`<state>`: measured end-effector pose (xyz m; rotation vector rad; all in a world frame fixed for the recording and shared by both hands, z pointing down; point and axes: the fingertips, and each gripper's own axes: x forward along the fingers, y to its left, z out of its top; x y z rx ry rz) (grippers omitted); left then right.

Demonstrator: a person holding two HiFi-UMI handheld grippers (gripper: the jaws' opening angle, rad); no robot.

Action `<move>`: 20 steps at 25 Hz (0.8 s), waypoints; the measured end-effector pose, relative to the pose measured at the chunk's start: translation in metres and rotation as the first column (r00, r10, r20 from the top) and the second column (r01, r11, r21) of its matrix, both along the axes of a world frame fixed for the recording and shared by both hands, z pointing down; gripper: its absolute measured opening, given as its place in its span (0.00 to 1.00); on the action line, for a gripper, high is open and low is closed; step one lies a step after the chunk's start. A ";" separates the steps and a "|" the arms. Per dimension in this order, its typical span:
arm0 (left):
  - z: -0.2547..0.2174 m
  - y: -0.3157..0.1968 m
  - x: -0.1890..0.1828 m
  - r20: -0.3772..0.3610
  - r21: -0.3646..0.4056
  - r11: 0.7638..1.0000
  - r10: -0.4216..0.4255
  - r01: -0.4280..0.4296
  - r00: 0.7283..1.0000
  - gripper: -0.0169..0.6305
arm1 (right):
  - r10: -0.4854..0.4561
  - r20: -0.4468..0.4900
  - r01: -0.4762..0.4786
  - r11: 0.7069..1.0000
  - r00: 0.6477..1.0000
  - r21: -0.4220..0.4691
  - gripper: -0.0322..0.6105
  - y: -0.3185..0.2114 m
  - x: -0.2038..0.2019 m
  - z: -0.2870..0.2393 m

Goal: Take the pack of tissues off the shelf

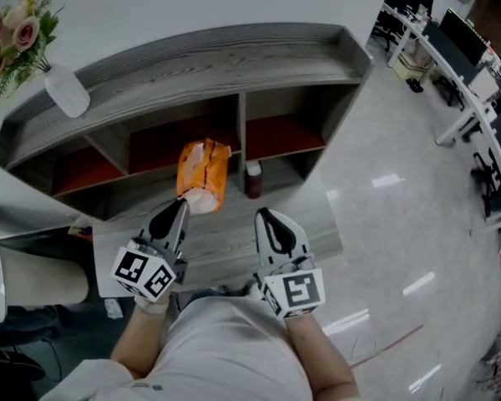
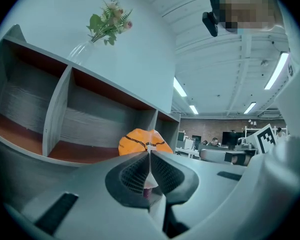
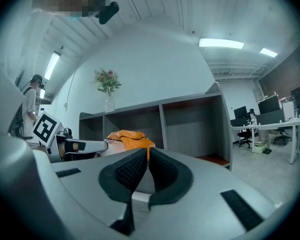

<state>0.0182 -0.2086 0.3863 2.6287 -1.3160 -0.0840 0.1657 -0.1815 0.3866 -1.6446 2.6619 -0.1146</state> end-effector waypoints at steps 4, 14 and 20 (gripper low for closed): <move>0.001 -0.002 0.002 0.001 -0.004 1.000 0.009 -0.009 1.000 0.07 | 0.000 0.003 0.000 1.000 1.000 0.002 0.09 -0.004 -0.001 -0.001; 0.003 -0.008 -0.005 0.002 -0.009 1.000 0.004 -0.004 1.000 0.07 | -0.005 0.002 0.005 1.000 1.000 -0.005 0.09 -0.010 -0.007 0.002; 0.007 -0.010 -0.010 0.001 -0.013 1.000 -0.001 0.001 1.000 0.07 | -0.009 0.001 0.009 1.000 1.000 -0.011 0.09 -0.013 -0.012 0.006</move>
